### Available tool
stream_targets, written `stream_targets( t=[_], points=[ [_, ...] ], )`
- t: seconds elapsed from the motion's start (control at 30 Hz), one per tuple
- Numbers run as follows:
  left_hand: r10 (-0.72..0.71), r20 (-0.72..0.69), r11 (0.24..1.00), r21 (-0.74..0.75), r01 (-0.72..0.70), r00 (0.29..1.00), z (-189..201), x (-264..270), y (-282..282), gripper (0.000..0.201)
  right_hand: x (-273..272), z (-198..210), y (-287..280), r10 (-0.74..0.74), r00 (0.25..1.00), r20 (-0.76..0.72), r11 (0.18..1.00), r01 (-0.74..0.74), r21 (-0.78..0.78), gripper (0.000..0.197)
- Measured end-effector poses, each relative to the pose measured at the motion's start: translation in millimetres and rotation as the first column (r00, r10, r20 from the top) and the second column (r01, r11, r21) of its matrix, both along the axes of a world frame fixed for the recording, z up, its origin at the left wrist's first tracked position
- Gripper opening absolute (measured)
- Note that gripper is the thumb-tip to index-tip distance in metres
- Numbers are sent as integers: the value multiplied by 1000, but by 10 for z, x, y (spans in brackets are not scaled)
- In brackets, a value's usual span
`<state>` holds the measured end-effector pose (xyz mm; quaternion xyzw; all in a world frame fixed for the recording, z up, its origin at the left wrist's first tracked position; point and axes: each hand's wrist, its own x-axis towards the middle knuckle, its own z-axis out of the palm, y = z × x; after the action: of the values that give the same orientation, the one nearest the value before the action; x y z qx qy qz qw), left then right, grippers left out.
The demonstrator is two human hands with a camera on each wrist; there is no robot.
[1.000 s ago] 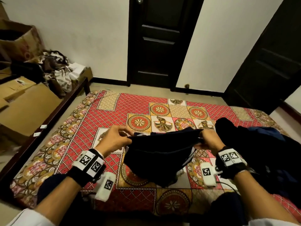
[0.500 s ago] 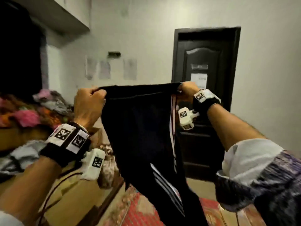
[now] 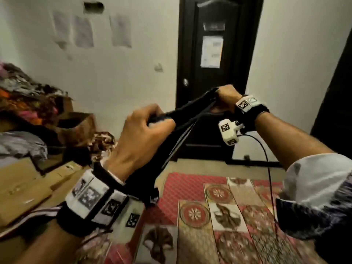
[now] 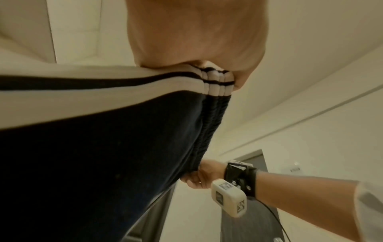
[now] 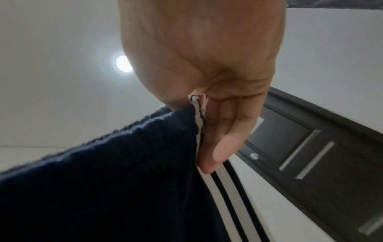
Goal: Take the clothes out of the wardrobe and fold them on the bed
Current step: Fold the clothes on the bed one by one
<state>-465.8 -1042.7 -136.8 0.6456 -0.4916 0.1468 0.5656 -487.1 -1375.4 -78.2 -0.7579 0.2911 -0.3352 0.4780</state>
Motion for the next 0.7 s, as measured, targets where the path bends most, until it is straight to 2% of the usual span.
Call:
stream_targets(
  t=[0.07, 0.17, 0.27, 0.37, 0.43, 0.5, 0.6, 0.7],
  points=[
    [-56, -46, 985, 160, 62, 997, -665, -273, -329, 26, -226, -611, -356, -11, 981, -195, 997, -5, -82, 15],
    [-99, -196, 917, 363, 165, 976, -1769, -799, -797, 33, -759, -1876, -889, 4, 905, -426, 1000, 3, 16, 20],
    [-45, -329, 763, 598, 245, 943, -2845, -1364, -1255, 45, -1237, -2977, -1421, 45, 824, -565, 994, 21, 110, 28],
    [-34, -387, 581, 742, 334, 921, -3613, -1878, -1557, 50, -1717, -3935, -1752, 71, 770, -634, 977, 73, 198, 31],
    [-41, -408, 528, 766, 367, 912, -3932, -2148, -1753, 51, -2016, -4373, -1934, 71, 753, -654, 975, 85, 204, 31],
    [-37, -417, 529, 763, 372, 908, -4104, -2293, -1961, 48, -2221, -4605, -2086, -5, 764, -646, 969, 162, 184, 33],
    [-38, -429, 588, 721, 367, 903, -4257, -2451, -2333, 45, -2454, -4768, -2382, -60, 778, -626, 969, 197, 151, 34],
    [-55, -441, 639, 674, 371, 896, -4286, -2565, -2715, 44, -2620, -4706, -2753, -160, 798, -582, 978, 209, 18, 52]
  ],
)
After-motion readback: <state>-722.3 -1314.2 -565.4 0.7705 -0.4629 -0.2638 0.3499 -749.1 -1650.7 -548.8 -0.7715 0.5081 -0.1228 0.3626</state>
